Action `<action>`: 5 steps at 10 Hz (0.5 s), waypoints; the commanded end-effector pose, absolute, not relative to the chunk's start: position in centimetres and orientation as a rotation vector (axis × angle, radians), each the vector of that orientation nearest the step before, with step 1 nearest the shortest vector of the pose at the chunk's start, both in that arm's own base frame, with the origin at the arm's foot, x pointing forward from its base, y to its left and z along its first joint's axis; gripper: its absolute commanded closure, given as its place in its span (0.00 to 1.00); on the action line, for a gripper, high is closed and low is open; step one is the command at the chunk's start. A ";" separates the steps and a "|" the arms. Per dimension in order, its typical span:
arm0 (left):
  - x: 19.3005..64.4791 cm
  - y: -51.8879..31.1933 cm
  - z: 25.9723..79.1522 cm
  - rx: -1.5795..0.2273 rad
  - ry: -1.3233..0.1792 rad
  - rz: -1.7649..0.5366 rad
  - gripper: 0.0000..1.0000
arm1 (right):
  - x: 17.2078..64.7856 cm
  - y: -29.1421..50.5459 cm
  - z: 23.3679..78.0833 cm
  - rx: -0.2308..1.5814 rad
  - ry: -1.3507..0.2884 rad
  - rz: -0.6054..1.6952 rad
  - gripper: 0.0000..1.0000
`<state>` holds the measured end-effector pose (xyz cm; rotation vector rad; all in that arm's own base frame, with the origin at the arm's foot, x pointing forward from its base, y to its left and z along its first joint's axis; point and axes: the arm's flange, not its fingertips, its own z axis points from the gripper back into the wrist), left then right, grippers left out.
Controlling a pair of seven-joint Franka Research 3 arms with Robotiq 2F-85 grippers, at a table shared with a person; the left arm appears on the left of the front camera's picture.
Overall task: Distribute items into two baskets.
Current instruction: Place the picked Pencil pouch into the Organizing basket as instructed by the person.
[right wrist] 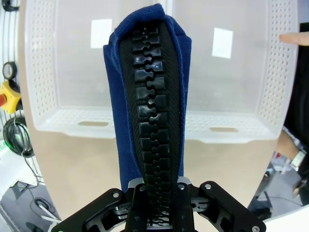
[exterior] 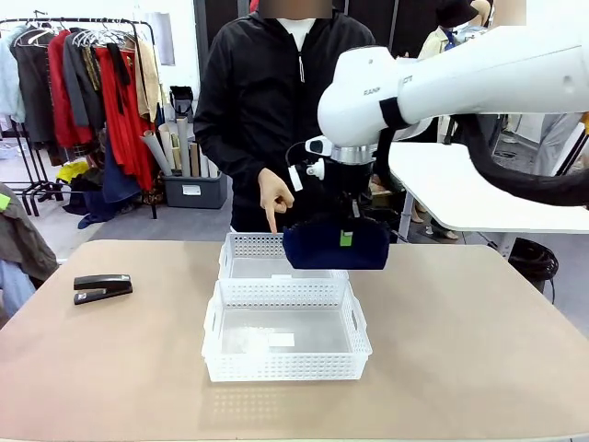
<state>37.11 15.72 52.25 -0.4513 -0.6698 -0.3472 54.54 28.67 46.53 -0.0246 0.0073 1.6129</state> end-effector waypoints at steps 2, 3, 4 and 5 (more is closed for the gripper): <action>37.1 15.8 52.2 -0.465 -0.684 -0.358 0.00 | 57.4 32.0 46.2 -0.084 -0.021 1.601 1.00; 37.1 15.8 52.2 -0.465 -0.684 -0.358 0.00 | 58.1 32.7 45.8 -0.095 -0.018 1.616 1.00; 37.1 15.8 52.2 -0.465 -0.684 -0.358 0.00 | 58.8 33.4 45.3 -0.097 -0.015 1.619 1.00; 37.1 15.8 52.2 -0.465 -0.684 -0.358 0.00 | 59.5 33.9 45.0 -0.114 -0.026 1.614 1.00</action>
